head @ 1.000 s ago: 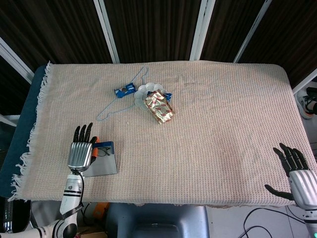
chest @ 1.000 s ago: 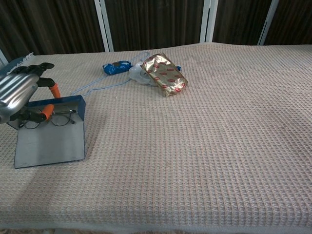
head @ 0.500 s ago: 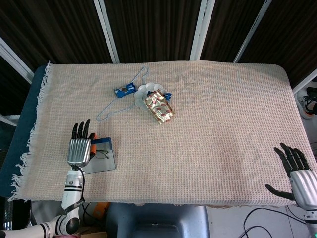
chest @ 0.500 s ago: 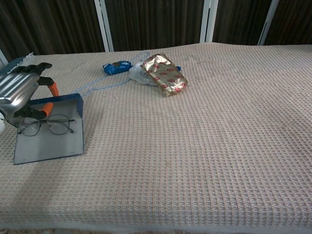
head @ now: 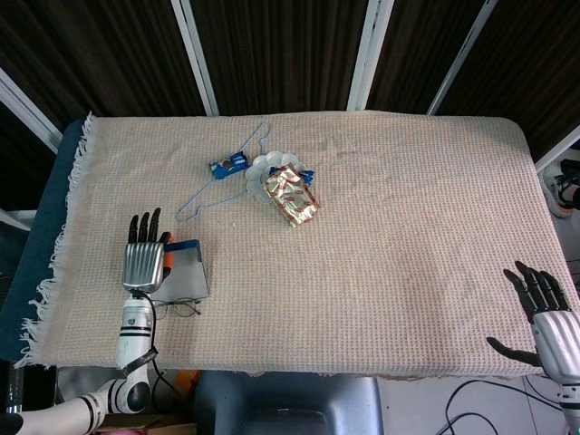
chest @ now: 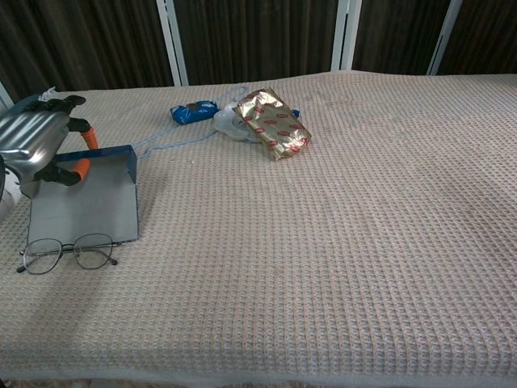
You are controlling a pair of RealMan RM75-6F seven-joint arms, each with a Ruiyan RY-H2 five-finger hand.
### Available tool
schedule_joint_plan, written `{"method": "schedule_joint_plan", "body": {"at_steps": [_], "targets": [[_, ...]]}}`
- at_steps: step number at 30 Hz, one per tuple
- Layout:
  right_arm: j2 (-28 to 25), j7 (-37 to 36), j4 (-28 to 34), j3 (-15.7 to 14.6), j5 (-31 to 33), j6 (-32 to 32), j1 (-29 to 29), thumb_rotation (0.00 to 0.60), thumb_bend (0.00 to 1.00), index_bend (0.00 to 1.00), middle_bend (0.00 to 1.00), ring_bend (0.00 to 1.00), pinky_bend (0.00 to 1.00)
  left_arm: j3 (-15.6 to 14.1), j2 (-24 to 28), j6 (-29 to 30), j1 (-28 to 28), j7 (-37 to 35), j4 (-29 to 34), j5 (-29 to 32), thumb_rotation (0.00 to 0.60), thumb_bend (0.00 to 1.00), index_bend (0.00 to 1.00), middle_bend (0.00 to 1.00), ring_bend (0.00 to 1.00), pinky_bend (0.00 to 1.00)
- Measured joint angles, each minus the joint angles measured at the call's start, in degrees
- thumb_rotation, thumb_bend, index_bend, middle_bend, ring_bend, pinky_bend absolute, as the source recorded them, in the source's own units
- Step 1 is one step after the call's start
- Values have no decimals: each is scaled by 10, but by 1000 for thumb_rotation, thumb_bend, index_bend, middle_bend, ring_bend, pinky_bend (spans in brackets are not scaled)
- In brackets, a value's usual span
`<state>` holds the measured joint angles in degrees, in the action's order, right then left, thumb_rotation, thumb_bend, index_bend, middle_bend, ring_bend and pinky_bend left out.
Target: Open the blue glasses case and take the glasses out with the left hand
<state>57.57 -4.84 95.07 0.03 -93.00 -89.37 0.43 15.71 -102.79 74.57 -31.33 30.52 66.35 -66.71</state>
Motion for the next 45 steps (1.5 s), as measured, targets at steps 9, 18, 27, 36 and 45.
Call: {"method": "schedule_joint_plan", "body": {"at_steps": [9, 18, 27, 36, 45], "targets": [[3, 10, 0, 5, 12, 7, 3, 600, 134, 0, 0, 0, 0, 40, -37, -65, -53, -20, -86, 35, 600, 443, 422, 2, 0, 0], [6, 25, 5, 9, 24, 19, 7, 600, 133, 0, 0, 0, 0, 49, -54, -125, -74, -28, -132, 78, 600, 434, 24, 0, 0, 0], [10, 35, 6, 5, 16, 17, 6, 600, 134, 0, 0, 0, 0, 27, -1, -110, -34, -23, -8, 85, 600, 436, 46, 0, 0, 0], [18, 54, 7, 2, 11, 19, 7, 600, 134, 0, 0, 0, 0, -92, 175, 35, 100, -174, 214, -99, 600, 418, 125, 0, 0, 0], [39, 98, 11, -1, 6, 25, 9, 600, 134, 0, 0, 0, 0, -203, 243, 178, 213, -355, 193, -247, 600, 419, 95, 0, 0, 0]]}}
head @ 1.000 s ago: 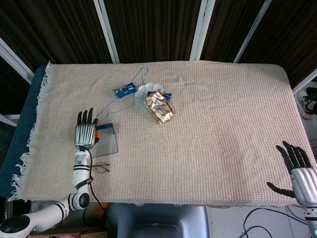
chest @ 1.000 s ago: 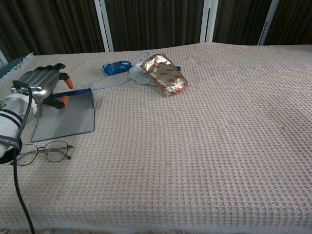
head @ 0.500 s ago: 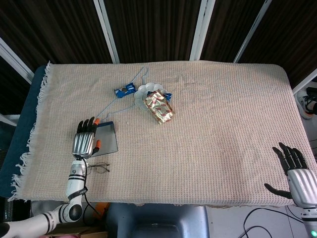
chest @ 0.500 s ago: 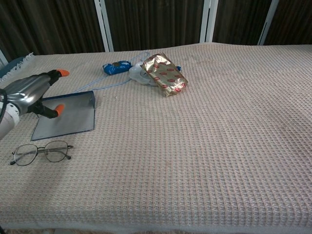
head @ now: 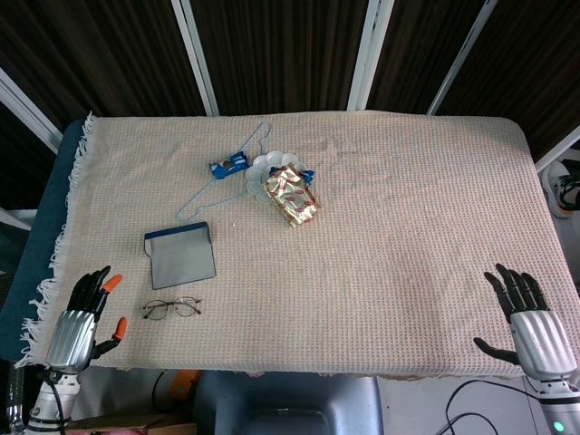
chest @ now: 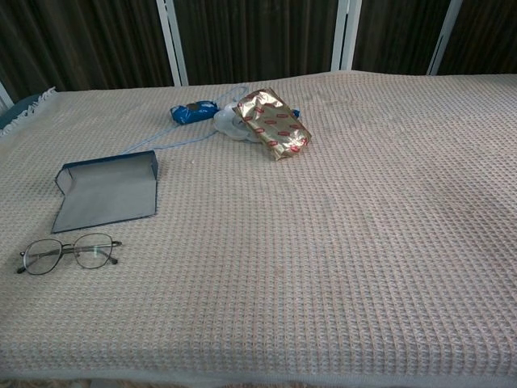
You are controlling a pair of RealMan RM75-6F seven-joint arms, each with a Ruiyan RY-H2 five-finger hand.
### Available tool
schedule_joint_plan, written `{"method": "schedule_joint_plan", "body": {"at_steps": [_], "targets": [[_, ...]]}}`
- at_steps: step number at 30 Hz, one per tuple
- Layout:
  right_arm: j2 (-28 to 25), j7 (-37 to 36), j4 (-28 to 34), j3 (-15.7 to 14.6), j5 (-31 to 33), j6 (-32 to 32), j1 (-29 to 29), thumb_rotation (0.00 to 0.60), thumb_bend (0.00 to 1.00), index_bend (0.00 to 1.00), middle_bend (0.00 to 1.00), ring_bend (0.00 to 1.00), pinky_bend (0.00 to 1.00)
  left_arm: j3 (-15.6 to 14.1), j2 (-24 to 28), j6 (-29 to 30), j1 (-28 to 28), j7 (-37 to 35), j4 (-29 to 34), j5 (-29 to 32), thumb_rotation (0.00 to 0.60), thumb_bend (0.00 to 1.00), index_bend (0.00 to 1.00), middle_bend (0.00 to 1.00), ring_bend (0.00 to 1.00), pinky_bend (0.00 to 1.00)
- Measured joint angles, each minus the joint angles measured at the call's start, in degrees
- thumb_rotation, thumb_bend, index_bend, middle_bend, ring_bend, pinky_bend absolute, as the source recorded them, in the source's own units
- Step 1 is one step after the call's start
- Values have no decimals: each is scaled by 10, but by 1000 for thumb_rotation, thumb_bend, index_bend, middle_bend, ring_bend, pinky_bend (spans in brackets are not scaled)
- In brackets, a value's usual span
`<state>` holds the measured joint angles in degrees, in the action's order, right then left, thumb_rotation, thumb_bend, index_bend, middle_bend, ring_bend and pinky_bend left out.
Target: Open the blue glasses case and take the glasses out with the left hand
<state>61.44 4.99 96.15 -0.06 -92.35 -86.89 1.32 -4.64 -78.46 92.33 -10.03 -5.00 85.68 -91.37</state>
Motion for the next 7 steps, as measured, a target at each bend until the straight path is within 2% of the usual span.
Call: {"method": "schedule_joint_plan", "body": {"at_steps": [7], "targets": [[3, 4, -1, 0, 2, 6, 3, 600, 134, 0, 0, 0, 0, -14, 25, -17, 17, 0, 6, -14, 600, 419, 83, 0, 0, 0]]}}
